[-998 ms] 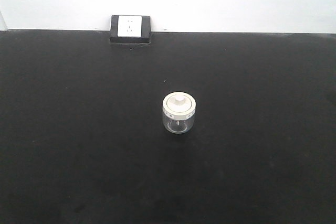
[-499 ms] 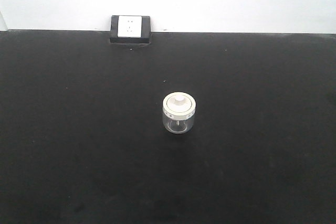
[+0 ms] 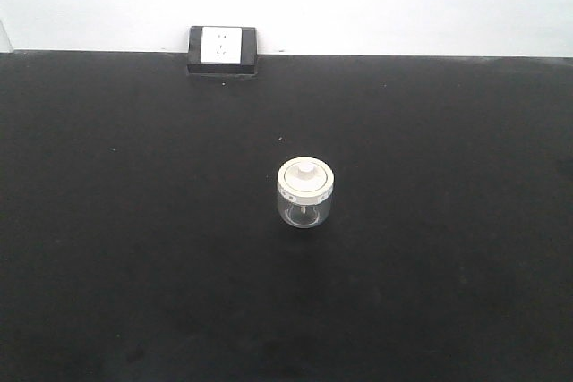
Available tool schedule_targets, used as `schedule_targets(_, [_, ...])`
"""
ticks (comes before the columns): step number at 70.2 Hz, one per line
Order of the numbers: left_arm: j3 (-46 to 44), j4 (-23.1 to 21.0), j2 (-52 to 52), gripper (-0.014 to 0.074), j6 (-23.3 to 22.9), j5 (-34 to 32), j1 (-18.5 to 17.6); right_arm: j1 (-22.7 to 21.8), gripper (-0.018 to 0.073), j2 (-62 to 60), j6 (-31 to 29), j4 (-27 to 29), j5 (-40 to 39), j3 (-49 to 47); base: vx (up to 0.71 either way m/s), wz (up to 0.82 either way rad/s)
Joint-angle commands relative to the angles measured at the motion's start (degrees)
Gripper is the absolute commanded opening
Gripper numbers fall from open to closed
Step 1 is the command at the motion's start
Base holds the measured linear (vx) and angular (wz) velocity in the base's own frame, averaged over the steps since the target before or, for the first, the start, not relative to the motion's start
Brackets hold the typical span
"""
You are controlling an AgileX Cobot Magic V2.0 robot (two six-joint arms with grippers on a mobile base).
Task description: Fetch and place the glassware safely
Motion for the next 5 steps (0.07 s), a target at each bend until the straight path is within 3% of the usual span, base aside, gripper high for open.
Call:
schedule_targets(1, [1.6,-0.5,-0.7,-0.0007,-0.1,-4.5,-0.3,-0.5,-0.0003,-0.8,-0.7,-0.2,-4.0,1.1,0.0,0.0])
schedule_targets(5, [1.6,-0.5,-0.7,-0.0007,-0.1,-4.5,-0.3,-0.5,-0.0003,-0.8,-0.7,-0.2,-4.0,1.1,0.0,0.0])
